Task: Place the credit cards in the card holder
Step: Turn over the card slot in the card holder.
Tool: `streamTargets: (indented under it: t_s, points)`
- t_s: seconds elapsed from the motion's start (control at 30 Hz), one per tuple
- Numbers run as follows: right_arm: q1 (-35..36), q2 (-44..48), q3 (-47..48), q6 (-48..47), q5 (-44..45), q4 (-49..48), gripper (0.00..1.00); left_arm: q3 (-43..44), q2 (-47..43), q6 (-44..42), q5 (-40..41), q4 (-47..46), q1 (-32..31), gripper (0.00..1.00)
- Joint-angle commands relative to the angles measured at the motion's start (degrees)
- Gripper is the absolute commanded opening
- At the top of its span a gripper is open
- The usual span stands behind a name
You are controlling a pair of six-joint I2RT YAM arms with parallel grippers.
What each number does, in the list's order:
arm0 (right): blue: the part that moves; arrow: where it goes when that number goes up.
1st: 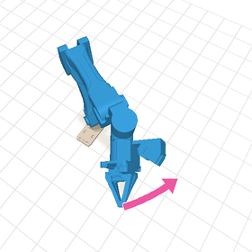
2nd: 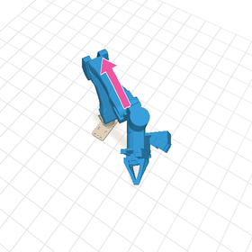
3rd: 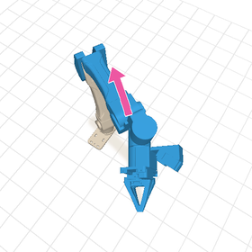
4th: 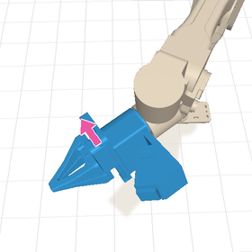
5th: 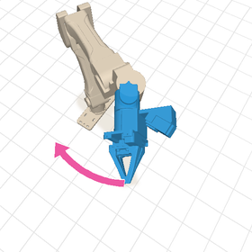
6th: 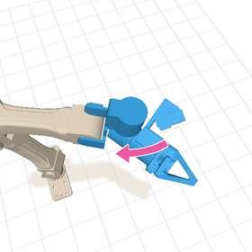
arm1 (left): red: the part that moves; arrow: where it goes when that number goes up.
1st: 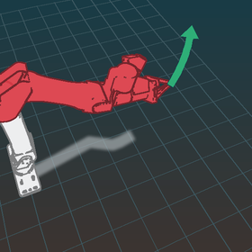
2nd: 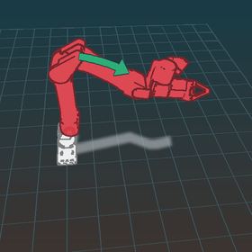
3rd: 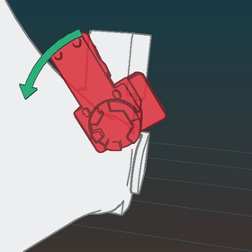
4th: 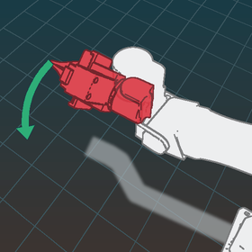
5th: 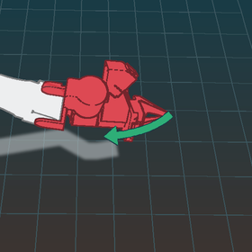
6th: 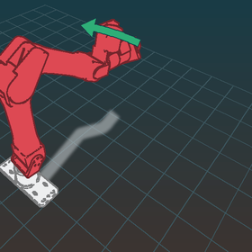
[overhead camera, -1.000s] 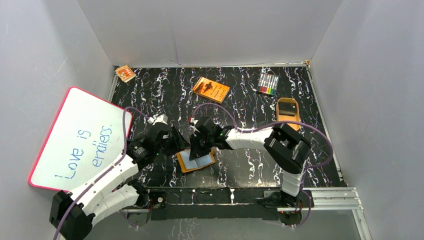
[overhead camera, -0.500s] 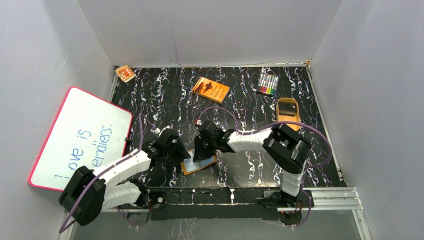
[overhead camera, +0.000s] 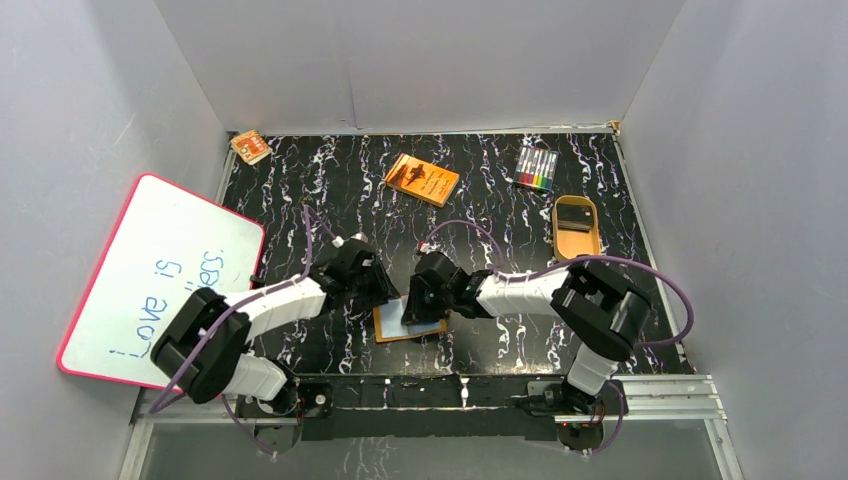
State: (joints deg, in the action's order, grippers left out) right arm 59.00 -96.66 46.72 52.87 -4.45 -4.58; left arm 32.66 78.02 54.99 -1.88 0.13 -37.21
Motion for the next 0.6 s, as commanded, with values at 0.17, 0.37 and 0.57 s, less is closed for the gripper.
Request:
streamTargets:
  t_s: [0.17, 0.37, 0.57]
  points:
    - [-0.10, 4.64, 1.41, -1.61, 4.12, 5.00, 0.29, 3.89, -1.52, -3.48, 1.03, 4.76, 0.02, 0.43]
    - [-0.07, 7.65, 3.88, -4.27, 6.79, 8.85, 0.41, 4.23, -8.16, -3.75, 2.87, 7.85, 0.02, 0.53]
    - [-0.15, 7.91, 6.30, -5.82, 7.26, 10.85, 0.43, 5.78, -10.30, -4.60, 2.35, 9.55, 0.02, 0.58]
